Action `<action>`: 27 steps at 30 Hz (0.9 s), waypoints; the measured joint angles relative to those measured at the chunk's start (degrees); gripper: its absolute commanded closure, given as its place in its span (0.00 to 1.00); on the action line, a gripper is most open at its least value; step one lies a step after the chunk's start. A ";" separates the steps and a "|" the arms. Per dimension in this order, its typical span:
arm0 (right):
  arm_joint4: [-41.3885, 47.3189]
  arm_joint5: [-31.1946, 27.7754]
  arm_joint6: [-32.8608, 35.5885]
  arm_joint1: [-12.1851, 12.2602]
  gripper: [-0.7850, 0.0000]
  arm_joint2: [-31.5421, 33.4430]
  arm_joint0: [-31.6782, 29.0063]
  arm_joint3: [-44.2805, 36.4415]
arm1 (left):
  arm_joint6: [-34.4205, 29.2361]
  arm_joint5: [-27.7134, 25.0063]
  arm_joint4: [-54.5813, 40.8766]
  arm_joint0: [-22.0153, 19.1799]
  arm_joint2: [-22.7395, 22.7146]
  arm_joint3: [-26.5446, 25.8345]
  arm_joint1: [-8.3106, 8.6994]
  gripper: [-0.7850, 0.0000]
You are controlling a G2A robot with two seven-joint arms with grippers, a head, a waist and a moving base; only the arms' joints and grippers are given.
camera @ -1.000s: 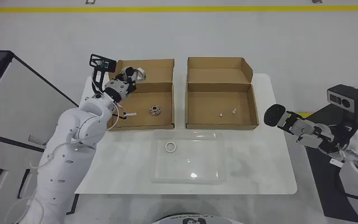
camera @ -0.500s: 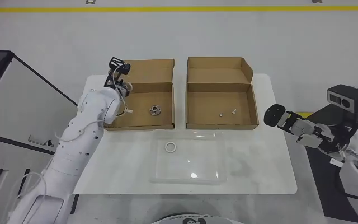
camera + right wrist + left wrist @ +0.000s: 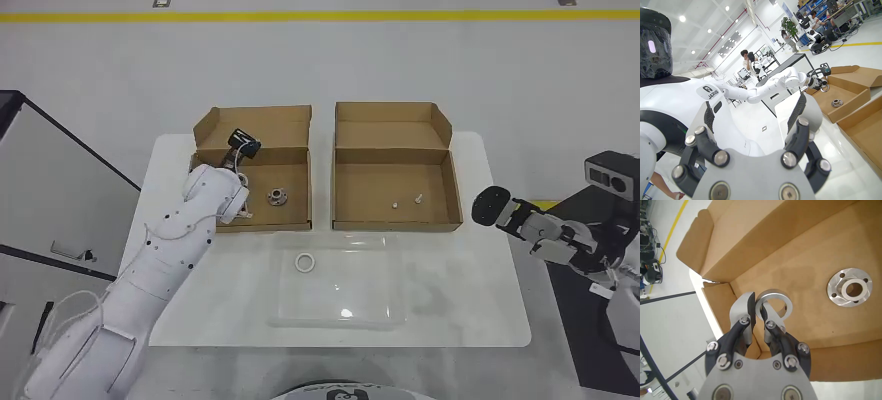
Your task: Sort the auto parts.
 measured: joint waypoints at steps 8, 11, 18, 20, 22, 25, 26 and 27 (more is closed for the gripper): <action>0.00 0.00 0.00 0.00 0.00 0.00 0.00 0.00 | -0.36 0.98 0.64 0.07 1.74 3.14 -1.25 1.00; 0.00 0.00 0.00 0.00 0.00 0.00 0.00 0.00 | -0.33 1.02 0.84 0.02 1.95 3.90 -1.61 0.78; 0.00 0.00 0.00 0.00 0.00 0.00 0.00 0.00 | -0.11 0.99 1.13 -0.08 1.66 5.54 -2.28 0.05; 0.00 0.00 0.00 0.00 0.00 0.00 0.00 0.00 | 0.06 0.89 1.10 -0.04 1.48 5.85 -2.40 0.00; 0.00 0.00 0.00 0.00 0.00 0.00 0.00 0.00 | 0.21 0.88 1.03 0.00 1.09 6.07 -2.51 0.00; 0.00 0.00 0.00 0.00 0.00 0.00 0.00 0.00 | 0.52 1.32 1.29 -0.02 0.04 5.62 -2.54 0.00; 0.00 0.00 0.00 0.00 0.00 0.00 0.00 0.00 | 0.61 1.36 1.48 0.01 -0.36 5.28 -2.50 0.00; 0.00 0.00 0.00 0.00 0.00 0.00 0.00 0.00 | 0.58 1.37 1.83 0.11 -0.95 4.74 -2.42 0.00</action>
